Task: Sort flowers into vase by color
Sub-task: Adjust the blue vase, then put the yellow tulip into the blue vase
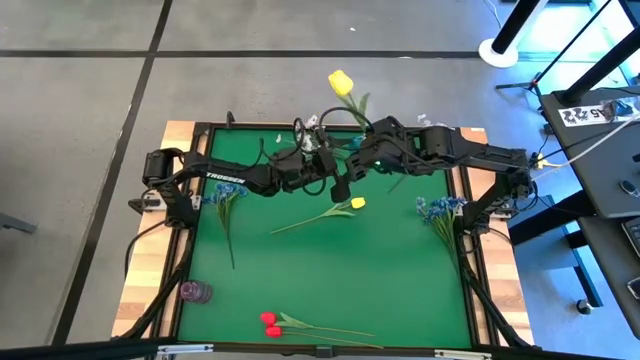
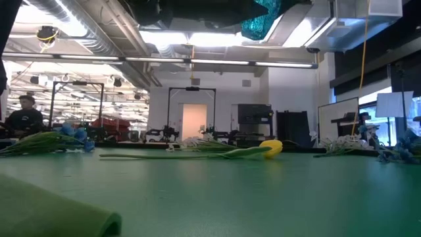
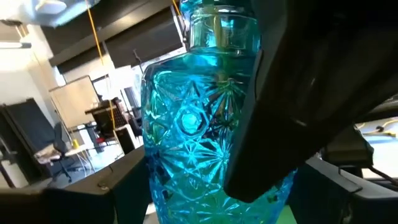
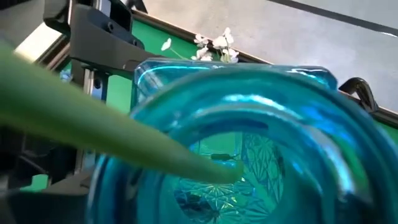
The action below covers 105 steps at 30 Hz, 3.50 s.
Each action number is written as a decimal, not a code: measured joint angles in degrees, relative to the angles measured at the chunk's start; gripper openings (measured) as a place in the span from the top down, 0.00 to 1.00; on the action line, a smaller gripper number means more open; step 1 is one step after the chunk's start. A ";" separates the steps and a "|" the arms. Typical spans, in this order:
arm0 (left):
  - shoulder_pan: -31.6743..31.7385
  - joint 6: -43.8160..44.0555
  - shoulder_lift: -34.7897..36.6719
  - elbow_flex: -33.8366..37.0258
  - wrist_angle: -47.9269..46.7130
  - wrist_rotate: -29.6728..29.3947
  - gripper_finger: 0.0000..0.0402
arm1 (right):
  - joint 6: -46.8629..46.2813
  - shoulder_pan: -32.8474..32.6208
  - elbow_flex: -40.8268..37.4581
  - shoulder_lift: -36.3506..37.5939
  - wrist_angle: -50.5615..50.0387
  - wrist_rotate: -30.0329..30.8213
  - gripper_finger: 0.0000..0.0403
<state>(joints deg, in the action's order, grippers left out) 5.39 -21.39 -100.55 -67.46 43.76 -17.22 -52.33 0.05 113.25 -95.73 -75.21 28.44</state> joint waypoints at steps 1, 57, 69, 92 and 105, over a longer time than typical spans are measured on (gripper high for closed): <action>0.00 -0.10 0.00 0.00 0.10 0.06 0.27 | -0.15 0.00 0.00 0.00 0.01 0.27 0.14; -32.00 60.24 12.87 -0.09 -94.86 -1.28 0.25 | -11.95 -18.11 -49.72 -1.13 30.50 -13.58 0.20; -39.51 71.32 12.87 -0.09 -92.02 -4.48 0.26 | -13.53 -18.08 -48.50 -1.09 32.80 -18.00 0.04; -32.33 54.74 10.28 -0.09 -77.00 -11.19 0.34 | -14.12 -20.62 -24.73 -0.17 6.75 -17.33 0.05; -15.95 34.74 5.08 15.60 -44.13 -2.06 0.41 | -25.62 -37.66 4.55 -0.02 -11.34 0.29 0.05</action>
<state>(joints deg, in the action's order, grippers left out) -10.56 13.34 -95.47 -51.86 -0.37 -19.29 -77.95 -37.61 117.79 -95.74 -86.55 28.73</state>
